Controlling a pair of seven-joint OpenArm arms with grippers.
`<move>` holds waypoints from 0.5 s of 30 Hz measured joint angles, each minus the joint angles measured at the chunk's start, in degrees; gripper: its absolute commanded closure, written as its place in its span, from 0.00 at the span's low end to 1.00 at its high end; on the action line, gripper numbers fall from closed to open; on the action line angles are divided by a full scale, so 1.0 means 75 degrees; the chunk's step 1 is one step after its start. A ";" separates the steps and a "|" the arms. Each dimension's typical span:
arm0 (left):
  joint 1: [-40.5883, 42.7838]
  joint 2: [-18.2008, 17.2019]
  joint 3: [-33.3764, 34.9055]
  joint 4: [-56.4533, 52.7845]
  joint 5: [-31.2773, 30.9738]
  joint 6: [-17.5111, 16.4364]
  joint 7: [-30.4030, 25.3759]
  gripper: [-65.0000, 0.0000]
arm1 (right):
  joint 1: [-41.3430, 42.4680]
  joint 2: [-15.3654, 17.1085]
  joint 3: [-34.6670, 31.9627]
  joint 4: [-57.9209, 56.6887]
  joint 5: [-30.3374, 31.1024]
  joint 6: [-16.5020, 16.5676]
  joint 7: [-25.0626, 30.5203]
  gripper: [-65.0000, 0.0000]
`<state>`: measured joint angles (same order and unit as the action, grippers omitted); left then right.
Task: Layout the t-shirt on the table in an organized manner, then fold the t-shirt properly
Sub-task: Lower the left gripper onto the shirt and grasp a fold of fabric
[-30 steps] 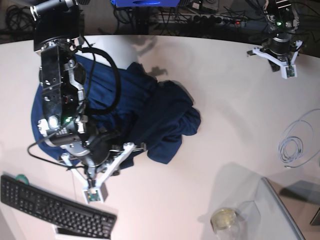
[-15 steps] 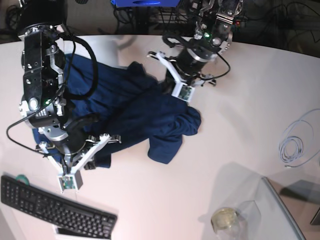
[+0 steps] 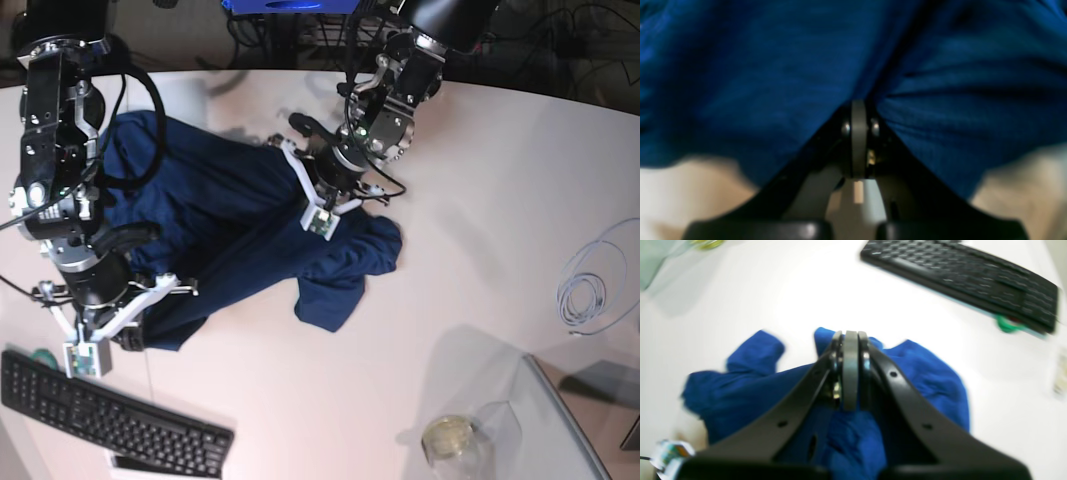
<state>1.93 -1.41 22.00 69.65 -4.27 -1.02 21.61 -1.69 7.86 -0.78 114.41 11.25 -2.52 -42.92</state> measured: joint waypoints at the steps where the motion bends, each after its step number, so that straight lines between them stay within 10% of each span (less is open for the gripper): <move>1: -0.0143 0.0029 -0.0125 -0.0131 0.0041 0.0338 0.0009 1.00 | -0.0044 0.0000 0.0291 0.0000 -0.0003 0.0003 0.0023 1.00; 12: 0.0329 -0.0434 -0.1341 0.0653 0.0058 0.0752 0.0242 1.00 | -0.0970 0.0114 0.2063 -0.0396 0.2057 -0.0026 -0.0600 1.00; 15: 0.0717 -0.0513 -0.1387 0.1320 -0.0003 0.0752 0.0236 1.00 | -0.0358 0.0064 0.1644 -0.1428 0.2055 -0.0067 -0.0863 0.84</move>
<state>7.31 -5.26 11.60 79.55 -4.29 4.62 23.38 -4.38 8.34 11.55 103.70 26.65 -3.03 -49.39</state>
